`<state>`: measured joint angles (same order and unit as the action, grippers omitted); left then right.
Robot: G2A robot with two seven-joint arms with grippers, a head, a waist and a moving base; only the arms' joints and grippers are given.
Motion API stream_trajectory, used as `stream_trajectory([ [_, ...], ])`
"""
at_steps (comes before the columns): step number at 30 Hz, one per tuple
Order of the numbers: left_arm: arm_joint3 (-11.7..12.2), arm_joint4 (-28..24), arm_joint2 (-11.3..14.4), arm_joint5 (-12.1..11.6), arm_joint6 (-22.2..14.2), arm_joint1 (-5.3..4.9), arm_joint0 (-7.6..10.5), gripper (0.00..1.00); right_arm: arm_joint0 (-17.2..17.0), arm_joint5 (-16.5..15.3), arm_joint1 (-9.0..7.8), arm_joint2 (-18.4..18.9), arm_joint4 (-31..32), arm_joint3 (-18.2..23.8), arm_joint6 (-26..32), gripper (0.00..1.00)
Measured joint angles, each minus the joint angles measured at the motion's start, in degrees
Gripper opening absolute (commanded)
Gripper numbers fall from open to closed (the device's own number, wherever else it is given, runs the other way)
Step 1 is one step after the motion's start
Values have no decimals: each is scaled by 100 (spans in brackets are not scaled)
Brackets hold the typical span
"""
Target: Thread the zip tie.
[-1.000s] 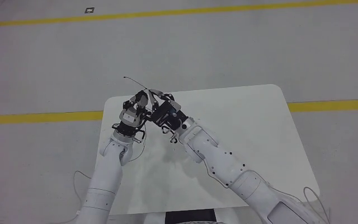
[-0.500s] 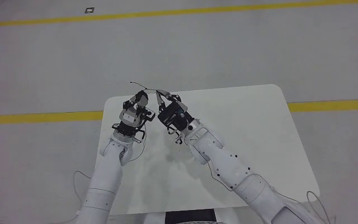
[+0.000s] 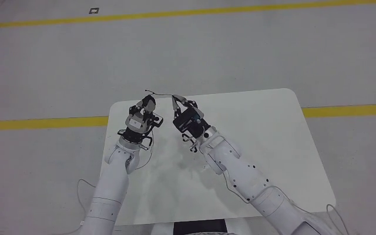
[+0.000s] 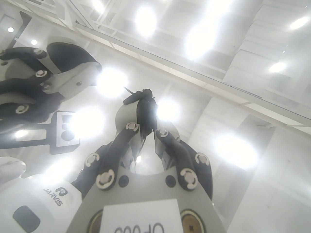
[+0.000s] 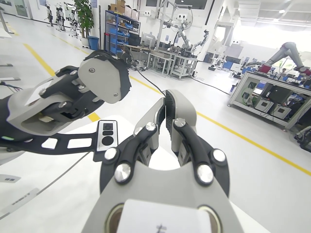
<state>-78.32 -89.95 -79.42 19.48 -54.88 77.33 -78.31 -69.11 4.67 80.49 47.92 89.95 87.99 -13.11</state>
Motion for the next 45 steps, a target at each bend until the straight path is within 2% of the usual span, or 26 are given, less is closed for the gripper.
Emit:
stream_trajectory([
  [11, 0, 0, 0, 0, 0, 0, 0, 0, -179, 65, -176, 104, 0, 177, 67, 0],
  [44, 0, 0, 0, 0, 0, 0, 0, 0, -429, 203, -431, 173, 0, 468, 145, 0],
  [45, 0, 0, 0, 0, 0, 0, 0, 0, -437, 204, -439, 177, 0, 482, 152, 9],
])
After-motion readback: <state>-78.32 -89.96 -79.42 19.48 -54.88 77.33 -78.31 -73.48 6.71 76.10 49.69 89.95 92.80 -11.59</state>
